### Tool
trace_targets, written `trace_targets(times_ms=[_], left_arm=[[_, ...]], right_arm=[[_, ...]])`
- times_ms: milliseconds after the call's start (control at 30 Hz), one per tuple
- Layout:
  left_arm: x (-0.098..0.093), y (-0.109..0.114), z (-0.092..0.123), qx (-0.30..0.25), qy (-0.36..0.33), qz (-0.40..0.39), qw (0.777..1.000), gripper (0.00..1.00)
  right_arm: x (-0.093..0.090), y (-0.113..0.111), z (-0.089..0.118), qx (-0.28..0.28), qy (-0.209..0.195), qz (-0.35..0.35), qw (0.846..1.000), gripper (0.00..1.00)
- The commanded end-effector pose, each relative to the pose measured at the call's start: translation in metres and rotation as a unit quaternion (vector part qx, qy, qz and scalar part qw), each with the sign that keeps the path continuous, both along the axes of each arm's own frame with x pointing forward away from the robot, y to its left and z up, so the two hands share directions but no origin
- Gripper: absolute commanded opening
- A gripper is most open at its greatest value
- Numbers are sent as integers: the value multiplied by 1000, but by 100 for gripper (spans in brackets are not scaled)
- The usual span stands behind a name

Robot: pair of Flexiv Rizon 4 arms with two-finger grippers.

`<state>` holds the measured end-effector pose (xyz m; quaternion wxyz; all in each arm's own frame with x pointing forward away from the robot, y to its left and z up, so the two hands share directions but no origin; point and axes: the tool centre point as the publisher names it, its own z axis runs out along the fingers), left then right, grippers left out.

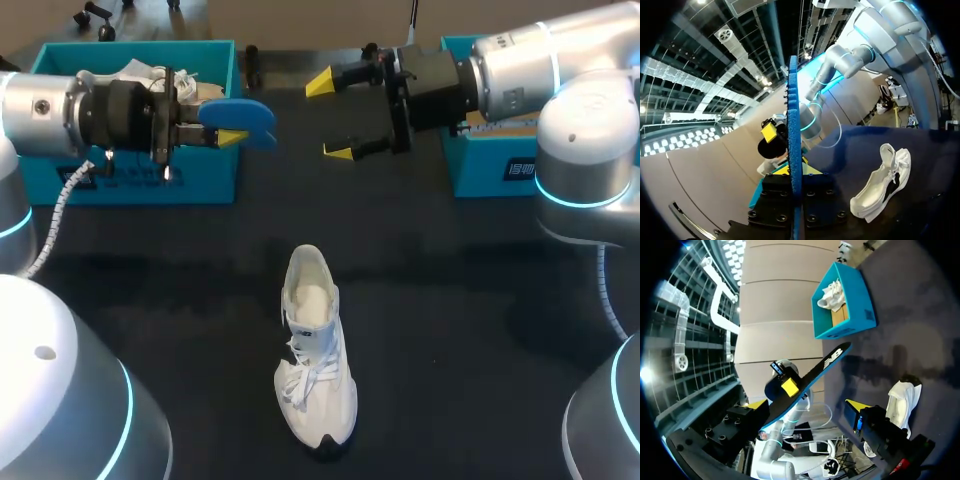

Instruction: Take the shoe out of the shoebox, open the shoe tongue, remove and reinsert the insole, then place the shoe into the shoebox

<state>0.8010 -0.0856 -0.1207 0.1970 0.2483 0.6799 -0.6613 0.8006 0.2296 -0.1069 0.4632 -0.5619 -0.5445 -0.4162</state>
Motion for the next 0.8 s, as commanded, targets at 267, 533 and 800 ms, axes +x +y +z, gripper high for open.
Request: trace_targets(times_ms=[267, 533, 800], left_arm=[[9, 17, 0, -9, -162, -6, 987, 0], [6, 12, -2, -24, -303, 11, 953, 0], [6, 12, -2, -24, -303, 11, 953, 0]], right_arm=[[0, 2, 0, -1, 0, -1, 1000, 100], [0, 2, 0, -1, 0, -1, 1000, 100], [0, 2, 0, -1, 0, -1, 1000, 100]])
